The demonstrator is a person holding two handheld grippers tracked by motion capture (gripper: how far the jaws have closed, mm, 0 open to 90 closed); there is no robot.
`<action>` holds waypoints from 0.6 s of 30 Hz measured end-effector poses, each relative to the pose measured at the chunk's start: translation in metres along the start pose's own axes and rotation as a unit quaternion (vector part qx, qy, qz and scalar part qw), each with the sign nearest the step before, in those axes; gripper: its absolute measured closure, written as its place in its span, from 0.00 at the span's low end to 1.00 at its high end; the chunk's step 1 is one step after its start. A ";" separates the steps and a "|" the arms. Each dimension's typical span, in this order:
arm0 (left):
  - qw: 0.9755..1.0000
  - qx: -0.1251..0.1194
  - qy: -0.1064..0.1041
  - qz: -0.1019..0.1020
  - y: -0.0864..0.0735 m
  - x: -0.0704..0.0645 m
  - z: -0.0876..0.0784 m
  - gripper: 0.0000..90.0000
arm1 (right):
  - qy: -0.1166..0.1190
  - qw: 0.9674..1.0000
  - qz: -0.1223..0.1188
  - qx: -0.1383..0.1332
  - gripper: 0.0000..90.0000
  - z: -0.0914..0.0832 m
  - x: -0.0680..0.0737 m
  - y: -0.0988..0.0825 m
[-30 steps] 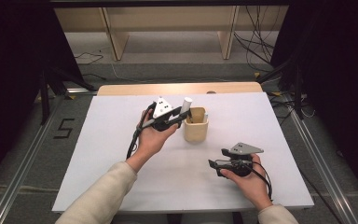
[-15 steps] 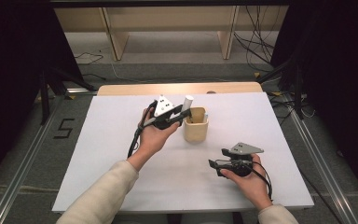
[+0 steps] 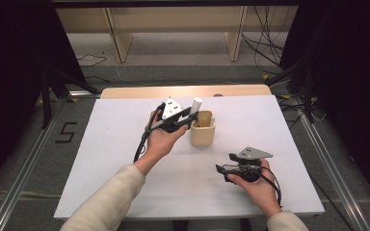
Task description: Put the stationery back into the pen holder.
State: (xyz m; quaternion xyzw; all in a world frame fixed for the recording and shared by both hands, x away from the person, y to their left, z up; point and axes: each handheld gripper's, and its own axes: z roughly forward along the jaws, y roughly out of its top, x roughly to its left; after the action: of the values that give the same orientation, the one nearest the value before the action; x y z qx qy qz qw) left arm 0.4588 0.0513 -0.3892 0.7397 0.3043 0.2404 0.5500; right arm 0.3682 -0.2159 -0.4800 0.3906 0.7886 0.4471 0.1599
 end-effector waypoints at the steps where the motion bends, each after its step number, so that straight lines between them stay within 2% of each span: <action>1: 1.000 0.000 0.001 0.000 0.000 0.000 0.001 0.78 | 0.000 1.000 0.000 0.000 0.32 0.000 0.000 0.000; 18: 1.000 0.004 -0.003 0.001 -0.001 -0.002 0.007 0.78 | 0.000 1.000 -0.001 0.002 0.32 0.001 0.000 0.000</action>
State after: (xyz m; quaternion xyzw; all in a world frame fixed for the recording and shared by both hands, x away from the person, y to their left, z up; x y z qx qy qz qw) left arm 0.4623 0.0457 -0.3922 0.7430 0.3033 0.2375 0.5473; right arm 0.3683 -0.2156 -0.4804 0.3900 0.7899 0.4454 0.1599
